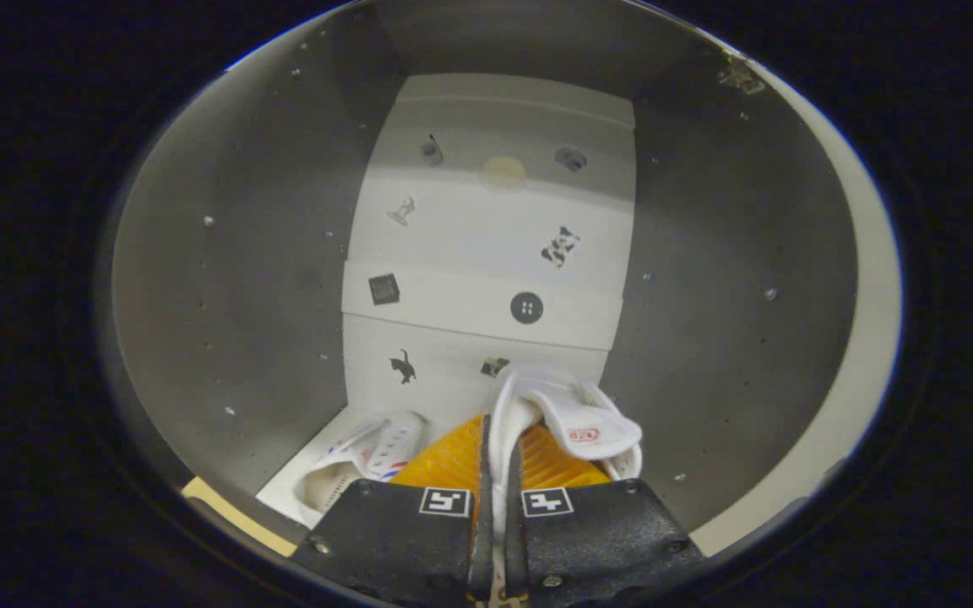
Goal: Open the shoe cabinet door, grab the shoes and put them into the shoe cabinet, then close the shoe cabinet door.
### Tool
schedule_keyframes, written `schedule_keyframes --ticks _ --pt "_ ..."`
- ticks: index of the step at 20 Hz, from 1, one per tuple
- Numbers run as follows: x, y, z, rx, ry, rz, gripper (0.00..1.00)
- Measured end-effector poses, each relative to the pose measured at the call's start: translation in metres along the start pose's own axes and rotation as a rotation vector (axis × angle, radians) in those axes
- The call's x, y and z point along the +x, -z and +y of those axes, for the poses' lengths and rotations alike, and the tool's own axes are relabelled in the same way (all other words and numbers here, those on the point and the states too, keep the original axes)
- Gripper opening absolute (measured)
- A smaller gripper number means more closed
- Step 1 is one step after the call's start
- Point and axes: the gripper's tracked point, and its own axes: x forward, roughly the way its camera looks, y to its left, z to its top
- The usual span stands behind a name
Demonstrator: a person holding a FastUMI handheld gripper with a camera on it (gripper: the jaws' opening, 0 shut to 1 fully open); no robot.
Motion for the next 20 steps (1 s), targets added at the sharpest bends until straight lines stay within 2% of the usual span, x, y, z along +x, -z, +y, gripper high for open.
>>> schedule_keyframes --ticks 4,10,11,13,14,18,20 --pt "0.033 0.026 -0.006 -0.010 0.036 0.051 0.09" --pt "0.064 0.059 0.015 0.033 0.009 0.127 0.13" --pt "0.066 0.061 0.015 0.036 0.017 0.129 0.21" --pt "0.066 0.051 0.021 0.044 0.010 0.085 0.31" --pt "0.062 0.043 0.028 0.041 -0.014 0.061 0.33" --pt "0.042 0.021 0.024 -0.071 0.032 0.012 0.71" --pt "0.030 0.013 0.026 -0.081 0.030 -0.018 0.76"
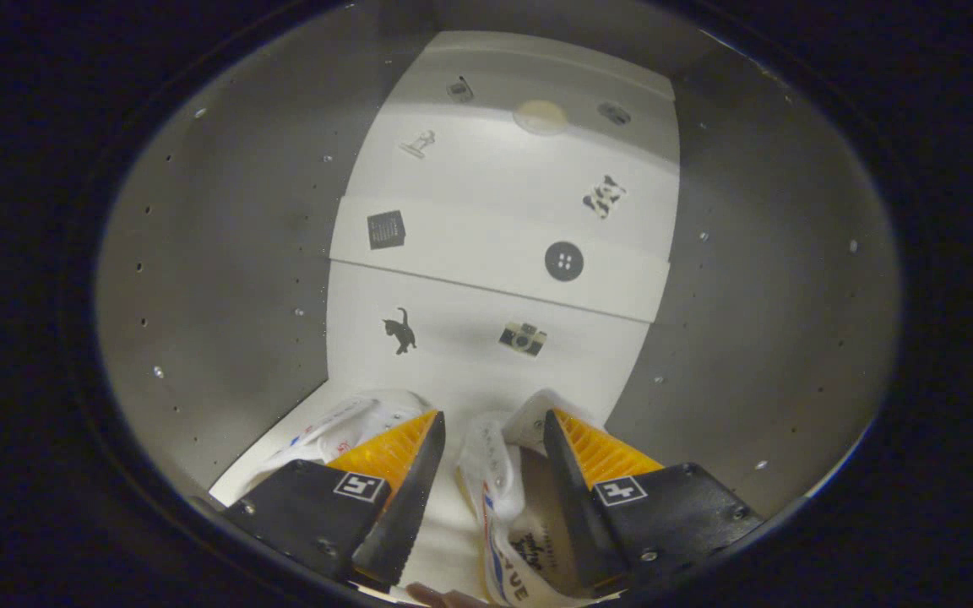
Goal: Open the shoe cabinet door, grab the shoes and put them into the shoe cabinet, then close the shoe cabinet door.
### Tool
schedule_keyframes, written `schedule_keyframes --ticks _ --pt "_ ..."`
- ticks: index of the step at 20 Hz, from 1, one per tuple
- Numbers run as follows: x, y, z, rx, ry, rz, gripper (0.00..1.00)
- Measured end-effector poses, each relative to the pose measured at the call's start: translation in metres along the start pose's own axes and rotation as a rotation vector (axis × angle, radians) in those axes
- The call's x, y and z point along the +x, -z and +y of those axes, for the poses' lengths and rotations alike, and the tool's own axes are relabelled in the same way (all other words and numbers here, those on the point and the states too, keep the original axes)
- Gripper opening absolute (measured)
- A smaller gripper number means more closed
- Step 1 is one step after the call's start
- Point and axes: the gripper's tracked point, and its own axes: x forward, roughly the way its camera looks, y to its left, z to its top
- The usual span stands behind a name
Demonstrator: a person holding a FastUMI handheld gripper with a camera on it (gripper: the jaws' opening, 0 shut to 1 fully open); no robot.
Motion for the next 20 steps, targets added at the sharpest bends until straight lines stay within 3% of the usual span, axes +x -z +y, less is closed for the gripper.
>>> schedule_keyframes --ticks 4,10,14,20 --pt "-0.035 -0.012 -0.002 0.050 -0.016 -0.013 0.96" --pt "-0.116 -0.030 -0.004 0.170 -0.049 -0.050 1.00" --pt "-0.182 -0.036 -0.017 0.159 -0.016 -0.069 1.00" --pt "-0.302 -0.043 -0.027 0.185 -0.058 -0.074 1.00"
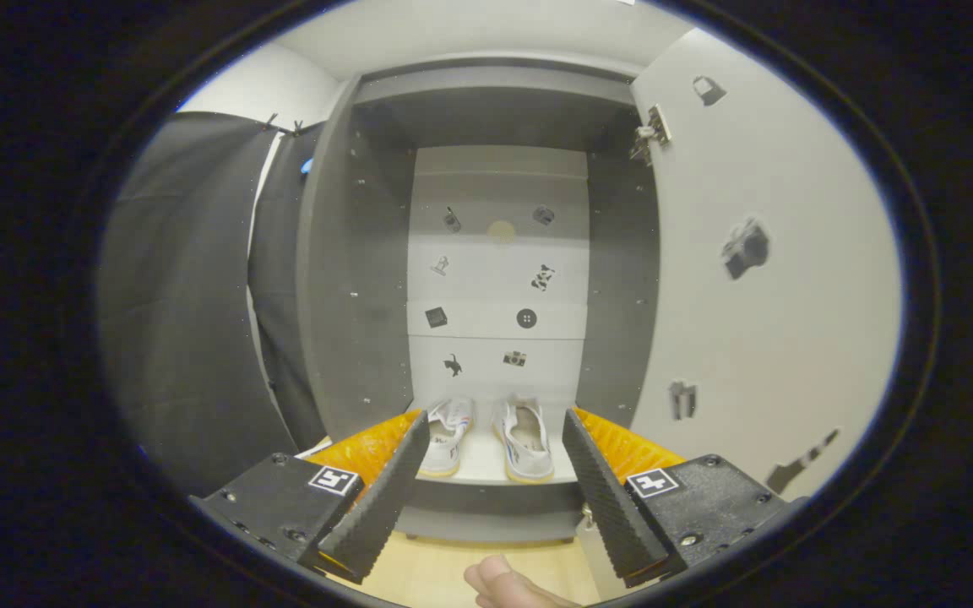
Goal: Open the shoe cabinet door, grab the shoes and put them into the shoe cabinet, then close the shoe cabinet door.
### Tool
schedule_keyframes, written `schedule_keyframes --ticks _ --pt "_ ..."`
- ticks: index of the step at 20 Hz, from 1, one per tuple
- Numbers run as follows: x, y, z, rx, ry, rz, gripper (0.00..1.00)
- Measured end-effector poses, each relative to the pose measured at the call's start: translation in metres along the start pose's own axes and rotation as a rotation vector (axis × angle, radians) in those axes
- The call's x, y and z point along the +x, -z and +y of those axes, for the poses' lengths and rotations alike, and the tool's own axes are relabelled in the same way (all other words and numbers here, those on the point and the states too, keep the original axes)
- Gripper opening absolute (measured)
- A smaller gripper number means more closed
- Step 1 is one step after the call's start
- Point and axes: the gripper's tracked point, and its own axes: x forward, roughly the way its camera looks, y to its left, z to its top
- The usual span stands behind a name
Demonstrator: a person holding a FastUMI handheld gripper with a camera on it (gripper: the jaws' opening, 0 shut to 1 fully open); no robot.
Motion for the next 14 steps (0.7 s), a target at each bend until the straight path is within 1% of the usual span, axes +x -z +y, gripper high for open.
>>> schedule_keyframes --ticks 2,5,6,9,11,14 --pt "-0.045 -0.012 -0.011 -0.010 0.007 -0.031 1.00" --pt "-0.114 -0.021 -0.020 -0.007 -0.030 -0.067 1.00" --pt "-0.137 -0.025 -0.029 -0.015 -0.031 -0.084 1.00" --pt "-0.193 -0.028 -0.064 -0.031 0.038 -0.122 1.00" --pt "-0.226 -0.028 -0.083 -0.004 0.055 -0.146 1.00" --pt "-0.268 -0.016 -0.126 0.038 0.074 -0.148 1.00"
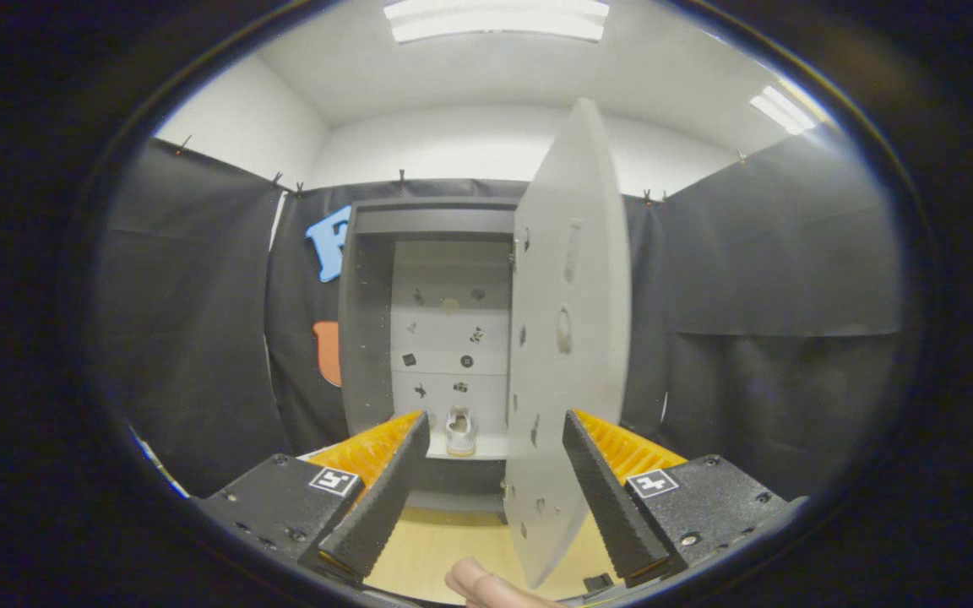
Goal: Open the shoe cabinet door, grab the shoes and put them into the shoe cabinet, then close the shoe cabinet door.
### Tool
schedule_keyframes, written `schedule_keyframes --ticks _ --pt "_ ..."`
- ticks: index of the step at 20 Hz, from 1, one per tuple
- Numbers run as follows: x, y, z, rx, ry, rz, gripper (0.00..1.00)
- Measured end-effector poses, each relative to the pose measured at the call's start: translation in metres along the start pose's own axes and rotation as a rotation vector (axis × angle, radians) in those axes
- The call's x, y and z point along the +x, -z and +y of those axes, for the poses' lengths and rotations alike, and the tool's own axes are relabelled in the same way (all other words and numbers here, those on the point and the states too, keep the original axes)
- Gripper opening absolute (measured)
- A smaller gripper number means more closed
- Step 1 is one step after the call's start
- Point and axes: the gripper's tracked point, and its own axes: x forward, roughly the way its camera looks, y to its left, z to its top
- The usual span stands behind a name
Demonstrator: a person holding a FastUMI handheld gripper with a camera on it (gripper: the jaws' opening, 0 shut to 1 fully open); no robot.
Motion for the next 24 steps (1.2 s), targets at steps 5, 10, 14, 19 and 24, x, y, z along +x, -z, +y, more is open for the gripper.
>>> schedule_keyframes --ticks 5,10,14,19,24 --pt "-0.044 0.001 -0.096 0.050 0.066 -0.007 1.00" --pt "-0.073 -0.004 -0.191 0.000 0.205 -0.073 1.00" --pt "-0.073 0.002 -0.238 -0.024 0.301 -0.084 1.00" --pt "-0.042 0.019 -0.268 -0.044 0.371 -0.050 1.00" --pt "0.018 0.047 -0.278 -0.027 0.384 0.035 1.00"
